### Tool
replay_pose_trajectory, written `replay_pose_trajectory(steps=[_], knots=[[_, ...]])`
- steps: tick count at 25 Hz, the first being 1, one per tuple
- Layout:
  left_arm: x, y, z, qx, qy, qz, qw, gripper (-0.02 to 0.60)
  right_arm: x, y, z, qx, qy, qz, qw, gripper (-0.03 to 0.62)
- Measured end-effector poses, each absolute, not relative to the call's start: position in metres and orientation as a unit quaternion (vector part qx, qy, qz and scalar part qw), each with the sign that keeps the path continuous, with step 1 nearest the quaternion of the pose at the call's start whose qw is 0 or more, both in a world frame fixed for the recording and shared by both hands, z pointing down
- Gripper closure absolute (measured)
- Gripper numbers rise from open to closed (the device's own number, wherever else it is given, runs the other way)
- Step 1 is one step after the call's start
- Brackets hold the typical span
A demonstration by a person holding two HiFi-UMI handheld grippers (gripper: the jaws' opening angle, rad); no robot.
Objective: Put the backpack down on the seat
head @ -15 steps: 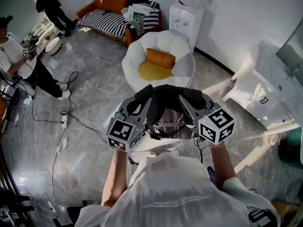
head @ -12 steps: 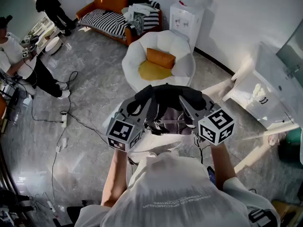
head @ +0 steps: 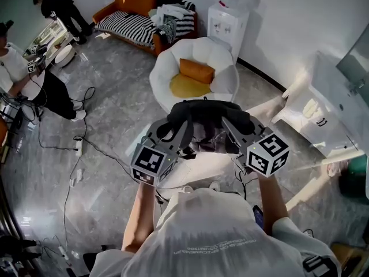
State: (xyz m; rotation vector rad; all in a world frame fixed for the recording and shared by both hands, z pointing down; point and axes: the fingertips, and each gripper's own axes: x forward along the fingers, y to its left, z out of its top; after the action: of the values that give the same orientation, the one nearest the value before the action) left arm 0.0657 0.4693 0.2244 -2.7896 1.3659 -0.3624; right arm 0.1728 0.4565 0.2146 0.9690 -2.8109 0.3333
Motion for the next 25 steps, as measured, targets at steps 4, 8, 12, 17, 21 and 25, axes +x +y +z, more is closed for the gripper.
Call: replay_pose_trajectory(steps=[4, 8, 12, 17, 21, 25], knots=[[0.053, 0.472, 0.223, -0.894, 0.434, -0.107, 0.003, 0.532, 0.160, 0.461, 0.214, 0.326, -0.937, 0.098, 0.075, 0.572], [0.041, 0.478, 0.227, -0.899, 0.424, -0.109, -0.006, 0.534, 0.149, 0.466, 0.215, 0.335, -0.934, 0.102, 0.071, 0.572], [0.031, 0.477, 0.231, -0.903, 0.415, -0.109, -0.009, 0.535, 0.139, 0.466, 0.218, 0.337, -0.932, 0.115, 0.066, 0.572], [0.027, 0.460, 0.233, -0.905, 0.414, -0.100, 0.003, 0.537, 0.134, 0.451, 0.223, 0.334, -0.932, 0.126, 0.061, 0.571], [0.023, 0.431, 0.236, -0.899, 0.423, -0.110, -0.009, 0.537, 0.130, 0.422, 0.229, 0.323, -0.936, 0.129, 0.057, 0.571], [0.017, 0.381, 0.249, -0.891, 0.438, -0.119, -0.013, 0.535, 0.124, 0.369, 0.243, 0.305, -0.942, 0.130, 0.051, 0.571]])
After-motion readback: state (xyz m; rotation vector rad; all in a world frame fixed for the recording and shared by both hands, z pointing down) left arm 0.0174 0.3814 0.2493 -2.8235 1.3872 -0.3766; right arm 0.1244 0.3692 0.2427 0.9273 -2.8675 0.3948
